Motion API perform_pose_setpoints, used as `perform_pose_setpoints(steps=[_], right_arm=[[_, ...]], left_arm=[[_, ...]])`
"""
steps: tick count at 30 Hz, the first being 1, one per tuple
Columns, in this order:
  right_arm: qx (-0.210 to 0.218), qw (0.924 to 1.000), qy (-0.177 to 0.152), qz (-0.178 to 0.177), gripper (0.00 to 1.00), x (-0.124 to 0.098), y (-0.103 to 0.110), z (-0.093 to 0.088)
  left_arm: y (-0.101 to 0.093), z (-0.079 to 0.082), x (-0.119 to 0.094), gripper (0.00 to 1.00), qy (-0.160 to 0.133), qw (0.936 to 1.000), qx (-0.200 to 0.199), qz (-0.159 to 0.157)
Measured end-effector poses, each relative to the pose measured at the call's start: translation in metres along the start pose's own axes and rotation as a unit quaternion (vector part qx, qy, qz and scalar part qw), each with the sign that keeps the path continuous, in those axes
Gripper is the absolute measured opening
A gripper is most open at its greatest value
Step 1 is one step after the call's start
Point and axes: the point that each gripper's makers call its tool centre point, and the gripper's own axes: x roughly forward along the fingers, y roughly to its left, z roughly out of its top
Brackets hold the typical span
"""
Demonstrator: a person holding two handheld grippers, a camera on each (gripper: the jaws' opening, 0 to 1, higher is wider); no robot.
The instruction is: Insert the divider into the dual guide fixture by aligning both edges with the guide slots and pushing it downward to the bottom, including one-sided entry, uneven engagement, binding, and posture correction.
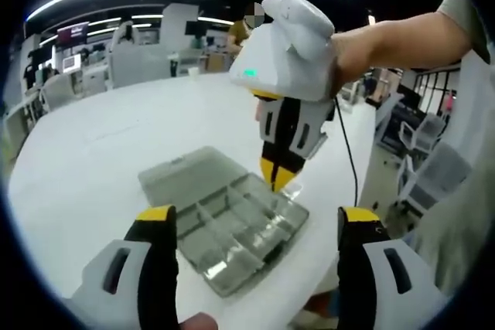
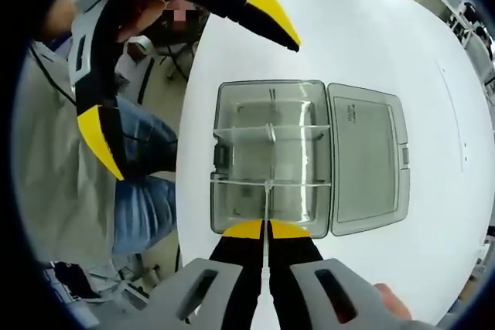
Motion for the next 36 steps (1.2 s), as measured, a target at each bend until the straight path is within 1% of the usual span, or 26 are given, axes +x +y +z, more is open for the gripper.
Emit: perform_pose_setpoints(steps=[11,18,24,36], right_arm=[[-0.004,1.0000,-0.001,0.000,0.00,0.006,-0.002,-0.002],[-0.012,0.9999,0.003,0.000,0.00,0.008,-0.002,-0.002],[-0.007,1.0000,0.002,0.001,0.00,0.012,-0.003,-0.003],[-0.011,0.9999,0.006,0.000,0.00,0.018,-0.003,-0.004]], left_arm=[[-0.005,-0.001,-0.001,0.84,0.002,1.0000,-0.001,0.003],[-0.004,-0.003,-0.002,0.84,0.001,1.0000,-0.003,0.007],[-0.005,-0.003,-0.004,0.84,0.002,0.9999,-0.005,0.009],[-0.009,-0.002,-0.005,0.84,0.002,0.9999,-0.004,0.012]])
